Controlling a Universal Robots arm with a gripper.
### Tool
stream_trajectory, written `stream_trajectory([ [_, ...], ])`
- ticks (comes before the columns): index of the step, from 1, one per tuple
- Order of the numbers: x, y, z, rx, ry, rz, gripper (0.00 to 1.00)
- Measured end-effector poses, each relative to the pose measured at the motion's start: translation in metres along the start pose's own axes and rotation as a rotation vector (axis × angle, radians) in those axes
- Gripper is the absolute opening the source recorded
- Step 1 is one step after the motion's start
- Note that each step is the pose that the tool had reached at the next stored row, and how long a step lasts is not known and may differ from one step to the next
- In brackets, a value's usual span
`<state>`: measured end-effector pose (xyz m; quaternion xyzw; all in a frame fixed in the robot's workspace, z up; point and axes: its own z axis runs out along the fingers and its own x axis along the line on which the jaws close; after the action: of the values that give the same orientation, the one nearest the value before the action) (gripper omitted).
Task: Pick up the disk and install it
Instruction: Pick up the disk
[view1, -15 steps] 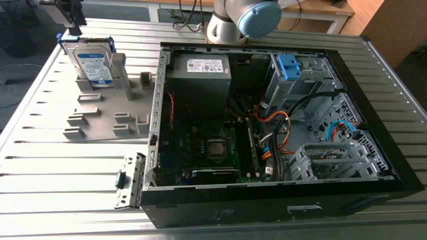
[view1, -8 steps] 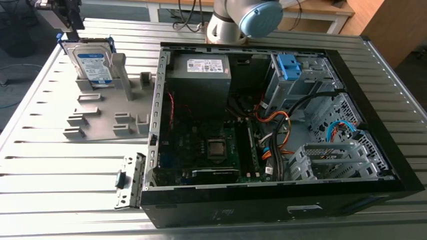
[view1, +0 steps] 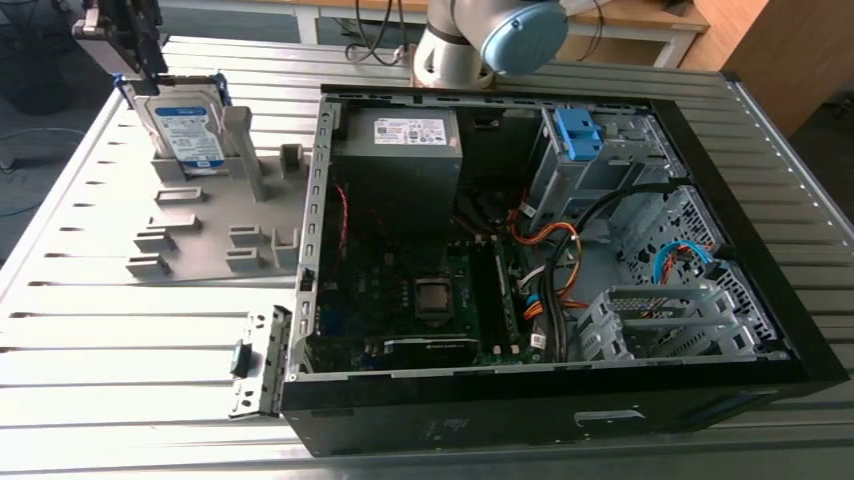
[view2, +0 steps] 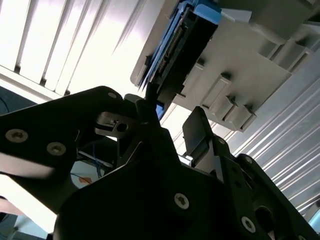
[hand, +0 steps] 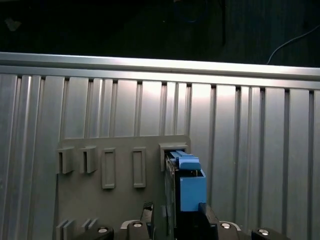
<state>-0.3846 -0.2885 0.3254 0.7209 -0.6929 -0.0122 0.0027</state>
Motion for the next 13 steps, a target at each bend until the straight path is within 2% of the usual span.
stream_trajectory([
  [5,-0.0003,-0.0001,0.0015,0.0010,0.0001,-0.007,0.47],
  [7,-0.0004,-0.0003,-0.0009,0.0047,-0.0009,-0.007,0.47],
  [9,-0.0005,0.0001,-0.0077,0.0016,-0.0003,-0.007,0.47],
  [10,-0.0005,0.0001,-0.0081,0.0018,-0.0006,-0.007,0.47],
  [11,-0.0005,0.0001,-0.0080,0.0020,-0.0017,-0.007,0.47],
  [12,-0.0004,0.0001,-0.0080,0.0020,-0.0055,-0.009,0.47],
  [13,-0.0005,0.0001,-0.0077,0.0019,-0.0122,-0.013,0.47],
])
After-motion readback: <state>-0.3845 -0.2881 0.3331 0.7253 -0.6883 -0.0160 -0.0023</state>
